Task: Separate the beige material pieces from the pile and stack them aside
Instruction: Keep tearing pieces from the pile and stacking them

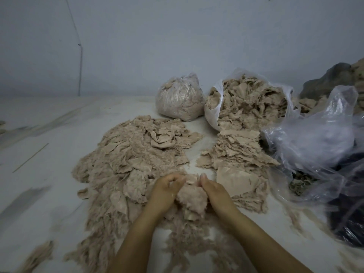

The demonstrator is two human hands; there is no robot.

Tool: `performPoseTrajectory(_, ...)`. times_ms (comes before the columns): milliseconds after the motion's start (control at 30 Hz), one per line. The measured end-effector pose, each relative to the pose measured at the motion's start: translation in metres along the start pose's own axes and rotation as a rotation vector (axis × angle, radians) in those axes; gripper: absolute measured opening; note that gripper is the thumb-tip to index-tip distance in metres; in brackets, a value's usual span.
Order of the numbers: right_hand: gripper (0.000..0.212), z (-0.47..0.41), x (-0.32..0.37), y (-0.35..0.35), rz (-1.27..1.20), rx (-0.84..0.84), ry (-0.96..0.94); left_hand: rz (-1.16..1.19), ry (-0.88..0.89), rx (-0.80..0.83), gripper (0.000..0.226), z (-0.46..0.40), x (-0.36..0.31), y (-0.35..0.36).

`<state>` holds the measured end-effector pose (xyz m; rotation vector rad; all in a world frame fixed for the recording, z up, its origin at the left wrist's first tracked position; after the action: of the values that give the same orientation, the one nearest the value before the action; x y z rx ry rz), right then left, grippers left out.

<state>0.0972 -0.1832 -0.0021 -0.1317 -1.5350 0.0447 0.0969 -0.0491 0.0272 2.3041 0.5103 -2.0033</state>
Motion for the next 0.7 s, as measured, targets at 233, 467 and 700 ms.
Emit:
performPoseTrajectory(233,0.046,0.018,0.030,0.013,0.302,0.071,-0.537,0.077,-0.209,-0.206,0.033,-0.008,0.021,-0.016)
performPoseTrajectory(467,0.037,-0.003,0.014,-0.012,-0.165,-0.139,-0.109,0.202,-0.278,0.082,0.045,0.006,0.018,0.011)
performPoseTrajectory(700,0.048,0.001,-0.001,0.006,-0.437,0.029,0.141,0.350,-0.382,-0.079,0.022,0.006,0.026,0.014)
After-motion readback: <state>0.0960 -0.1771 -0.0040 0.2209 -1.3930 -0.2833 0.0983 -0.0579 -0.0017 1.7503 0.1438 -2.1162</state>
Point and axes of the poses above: each hand's wrist, its own z-axis away from the middle knuckle, its own y-axis out of the palm, x = y × z, the point moved 10 cm from there along -z, towards the middle knuckle, and after that the axes turned 14 degrees about -x, right-handed, at the moved point
